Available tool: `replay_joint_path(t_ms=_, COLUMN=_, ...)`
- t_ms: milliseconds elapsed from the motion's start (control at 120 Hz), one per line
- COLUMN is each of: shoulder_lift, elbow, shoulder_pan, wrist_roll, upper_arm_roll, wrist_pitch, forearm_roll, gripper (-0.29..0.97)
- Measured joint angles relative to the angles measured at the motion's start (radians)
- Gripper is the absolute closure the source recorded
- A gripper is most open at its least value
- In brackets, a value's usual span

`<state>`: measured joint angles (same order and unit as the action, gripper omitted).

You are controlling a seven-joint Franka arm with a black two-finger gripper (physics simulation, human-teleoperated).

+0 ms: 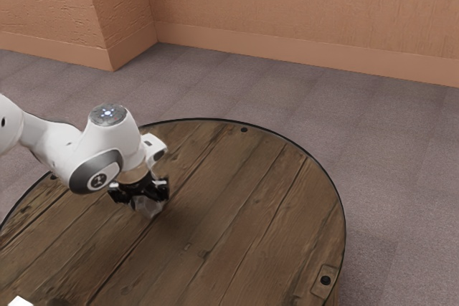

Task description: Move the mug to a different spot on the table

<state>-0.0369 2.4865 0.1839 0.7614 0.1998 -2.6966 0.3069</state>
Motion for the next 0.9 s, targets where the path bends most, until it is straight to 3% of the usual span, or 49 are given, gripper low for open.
replay_joint_path(t_ms=167, shoulder_lift=0.069, elbow=0.038, shoulder_pan=0.014, wrist_roll=0.012, upper_arm_roll=-0.022, wrist_pitch=0.047, forearm_roll=-0.115, gripper=0.12)
replay_joint_path(t_ms=450, shoulder_lift=0.173, elbow=0.019, shoulder_pan=-0.003, wrist_roll=0.021, upper_arm_roll=-0.037, wrist_pitch=0.151, forearm_roll=-0.155, gripper=0.03)
replay_joint_path(t_ms=633, shoulder_lift=0.178, elbow=-0.248, shoulder_pan=0.004, wrist_roll=-0.008, upper_arm_roll=-0.064, wrist_pitch=0.33, forearm_roll=-0.16, gripper=0.01)
replay_joint_path(t_ms=775, shoulder_lift=0.097, elbow=-0.522, shoulder_pan=-0.002, wrist_roll=-0.112, upper_arm_roll=-0.059, wrist_pitch=0.526, forearm_roll=-0.172, gripper=0.01)
replay_joint_path(t_ms=900, shoulder_lift=0.059, elbow=-0.661, shoulder_pan=-0.009, wrist_roll=-0.219, upper_arm_roll=-0.059, wrist_pitch=0.66, forearm_roll=-0.181, gripper=0.0)
